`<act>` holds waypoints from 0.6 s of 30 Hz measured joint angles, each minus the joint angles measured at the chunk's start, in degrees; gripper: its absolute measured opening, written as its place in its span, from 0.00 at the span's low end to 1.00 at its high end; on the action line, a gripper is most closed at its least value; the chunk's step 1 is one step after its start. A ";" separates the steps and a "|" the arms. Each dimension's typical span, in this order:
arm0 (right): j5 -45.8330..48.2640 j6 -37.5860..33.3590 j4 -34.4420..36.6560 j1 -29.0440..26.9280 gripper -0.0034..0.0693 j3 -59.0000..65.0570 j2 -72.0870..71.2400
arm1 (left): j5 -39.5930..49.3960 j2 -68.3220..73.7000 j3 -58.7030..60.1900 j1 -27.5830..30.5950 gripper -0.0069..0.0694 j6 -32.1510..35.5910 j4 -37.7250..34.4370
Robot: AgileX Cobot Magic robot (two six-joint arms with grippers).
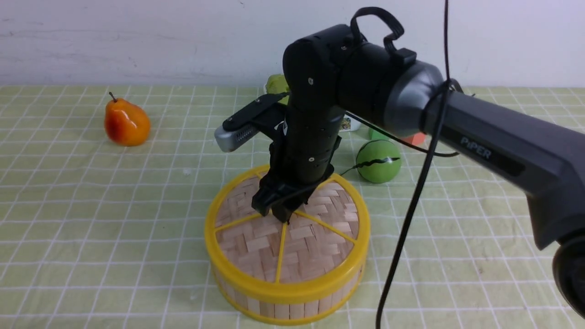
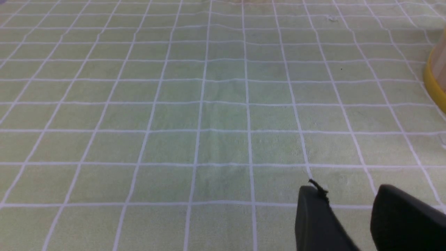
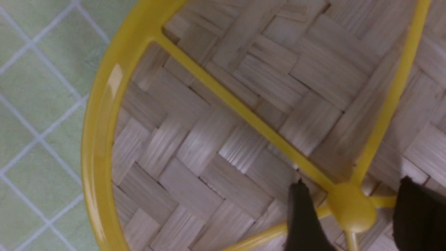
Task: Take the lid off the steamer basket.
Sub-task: Use the right arm to lift the lid of the steamer
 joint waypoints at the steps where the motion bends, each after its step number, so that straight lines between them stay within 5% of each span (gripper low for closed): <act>1: 0.00 0.00 0.05 0.00 0.47 0.00 0.05 | 0.00 0.00 0.00 0.00 0.40 0.00 0.00; 13: -0.07 -0.12 0.90 0.00 0.17 -0.35 0.15 | 0.00 0.00 0.00 0.00 0.40 0.00 0.00; 18: 0.08 -0.70 0.90 0.00 0.16 -0.74 0.15 | 0.00 0.00 0.00 0.00 0.40 0.00 0.00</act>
